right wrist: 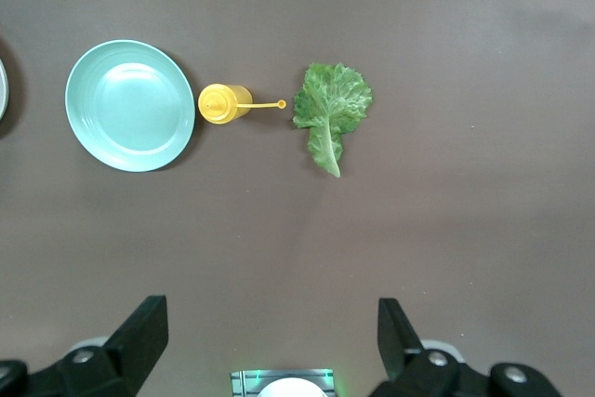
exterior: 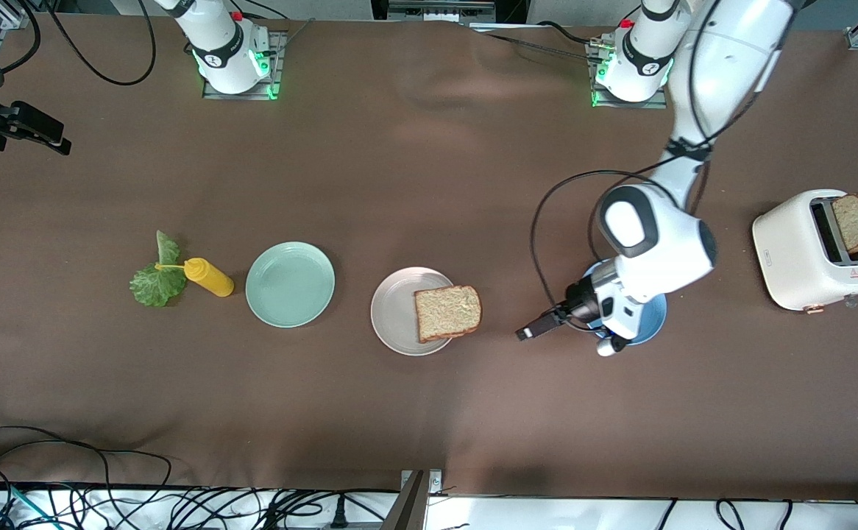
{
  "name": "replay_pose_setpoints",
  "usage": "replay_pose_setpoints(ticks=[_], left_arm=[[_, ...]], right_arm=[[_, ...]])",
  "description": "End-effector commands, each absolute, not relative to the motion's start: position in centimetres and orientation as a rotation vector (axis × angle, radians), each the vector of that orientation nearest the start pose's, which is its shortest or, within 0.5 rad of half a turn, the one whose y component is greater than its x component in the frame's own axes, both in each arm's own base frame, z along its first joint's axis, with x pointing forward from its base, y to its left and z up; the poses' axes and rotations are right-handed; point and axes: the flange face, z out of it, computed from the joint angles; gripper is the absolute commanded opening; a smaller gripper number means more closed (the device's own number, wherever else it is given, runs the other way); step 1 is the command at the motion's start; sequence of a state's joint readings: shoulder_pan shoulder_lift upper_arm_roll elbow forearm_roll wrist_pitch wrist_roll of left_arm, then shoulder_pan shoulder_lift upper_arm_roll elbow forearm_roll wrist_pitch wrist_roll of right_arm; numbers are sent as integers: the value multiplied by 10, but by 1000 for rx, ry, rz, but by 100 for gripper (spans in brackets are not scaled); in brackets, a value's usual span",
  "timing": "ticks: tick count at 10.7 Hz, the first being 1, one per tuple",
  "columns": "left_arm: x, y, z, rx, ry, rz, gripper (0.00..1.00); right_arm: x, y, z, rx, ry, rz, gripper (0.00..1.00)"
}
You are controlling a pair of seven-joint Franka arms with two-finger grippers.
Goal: Make sandwich on beige plate with both arms
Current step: 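Retract the left gripper while the right gripper reaches the lettuce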
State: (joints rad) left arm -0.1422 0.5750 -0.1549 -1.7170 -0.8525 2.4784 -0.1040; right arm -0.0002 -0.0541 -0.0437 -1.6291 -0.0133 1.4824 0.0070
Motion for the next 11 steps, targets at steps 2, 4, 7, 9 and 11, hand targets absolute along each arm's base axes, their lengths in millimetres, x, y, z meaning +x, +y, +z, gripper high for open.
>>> replay_pose_setpoints(ticks=[2, 4, 7, 9, 11], left_arm=[[645, -106, 349, 2753, 409, -77, 100], [633, -83, 379, 2914, 325, -111, 100], [620, -57, 433, 3088, 243, -136, 100], [612, -43, 448, 3110, 254, -186, 100], [607, -14, 468, 3104, 309, -185, 100]], right_arm=[[542, -1, 604, -3158, -15, 194, 100], [542, -2, 607, -3154, -44, 192, 100], [552, -12, 585, -3150, -136, 247, 100], [568, -28, 556, -3147, -149, 275, 100], [569, -58, 530, -3142, -193, 271, 100]])
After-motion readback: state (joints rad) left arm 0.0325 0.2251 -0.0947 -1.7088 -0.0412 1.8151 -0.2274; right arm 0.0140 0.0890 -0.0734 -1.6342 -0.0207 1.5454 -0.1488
